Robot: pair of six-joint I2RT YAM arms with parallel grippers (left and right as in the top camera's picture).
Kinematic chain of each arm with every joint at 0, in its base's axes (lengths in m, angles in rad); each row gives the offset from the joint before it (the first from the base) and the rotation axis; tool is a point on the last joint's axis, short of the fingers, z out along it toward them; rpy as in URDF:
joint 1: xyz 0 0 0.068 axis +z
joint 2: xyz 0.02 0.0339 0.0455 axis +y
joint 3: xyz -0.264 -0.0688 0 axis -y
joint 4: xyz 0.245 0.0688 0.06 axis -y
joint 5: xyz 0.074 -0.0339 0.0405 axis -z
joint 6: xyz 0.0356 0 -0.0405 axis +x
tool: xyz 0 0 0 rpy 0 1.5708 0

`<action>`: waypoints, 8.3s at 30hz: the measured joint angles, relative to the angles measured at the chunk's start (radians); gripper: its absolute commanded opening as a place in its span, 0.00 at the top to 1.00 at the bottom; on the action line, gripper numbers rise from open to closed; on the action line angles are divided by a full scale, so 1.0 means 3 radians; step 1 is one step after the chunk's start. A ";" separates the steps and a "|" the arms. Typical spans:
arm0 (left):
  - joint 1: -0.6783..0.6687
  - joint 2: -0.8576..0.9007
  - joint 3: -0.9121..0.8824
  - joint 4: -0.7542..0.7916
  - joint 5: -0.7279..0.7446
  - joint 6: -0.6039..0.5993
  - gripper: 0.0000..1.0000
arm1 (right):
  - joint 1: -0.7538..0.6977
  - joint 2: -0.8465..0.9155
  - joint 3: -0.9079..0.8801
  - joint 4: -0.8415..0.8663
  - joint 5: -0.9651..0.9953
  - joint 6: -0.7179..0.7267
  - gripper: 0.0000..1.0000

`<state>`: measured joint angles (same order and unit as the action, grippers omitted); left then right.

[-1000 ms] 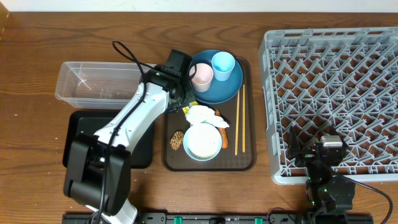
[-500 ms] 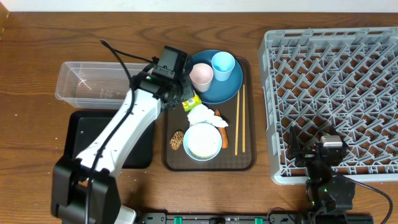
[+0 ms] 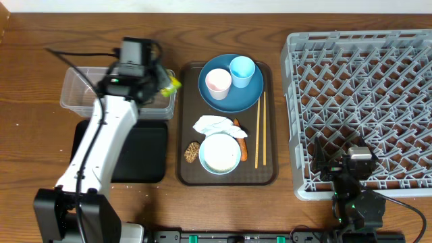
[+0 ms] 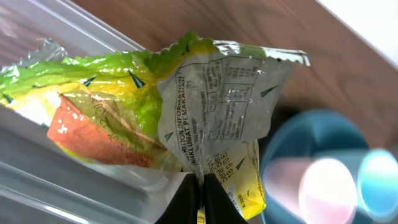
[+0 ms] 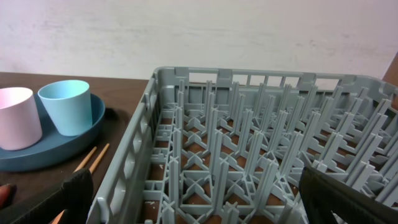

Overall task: Sort waste into correct bins and load items into the dishwasher rack
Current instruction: 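Carry the wrapper left and release it into the clear bin, then move the left gripper back to the white tissue by the carrot, then lower the left gripper and grasp the white tissue, then carry the tissue left and drop it into the clear bin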

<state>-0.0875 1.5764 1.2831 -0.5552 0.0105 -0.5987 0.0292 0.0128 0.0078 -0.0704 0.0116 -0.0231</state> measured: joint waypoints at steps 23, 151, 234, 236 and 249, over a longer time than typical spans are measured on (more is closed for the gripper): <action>0.0821 0.0506 0.0000 0.0139 -0.0122 -0.0378 0.94 | 0.0000 0.0000 0.0000 0.0000 0.0000 0.0001 0.01; -0.2106 0.1026 0.0001 -0.0116 0.0627 0.2135 0.58 | 0.0000 0.0000 0.0000 0.0000 0.0000 0.0001 0.01; -0.0726 -0.0567 0.0001 0.0609 -0.0487 0.2084 0.94 | 0.0000 0.0000 0.0000 0.0000 0.0000 0.0001 0.01; -0.0570 -0.0566 0.0001 0.0646 -0.0492 0.2084 0.94 | 0.0000 0.0000 0.0000 -0.0001 0.0000 0.0001 0.01; 0.0033 0.0058 0.0001 0.0614 -0.0497 0.1821 0.94 | 0.0000 0.0000 0.0000 -0.0001 0.0000 0.0001 0.01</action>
<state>-0.0776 1.5940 1.2835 -0.3710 -0.1387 -0.0525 0.0292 0.0128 0.0078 -0.0708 0.0116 -0.0227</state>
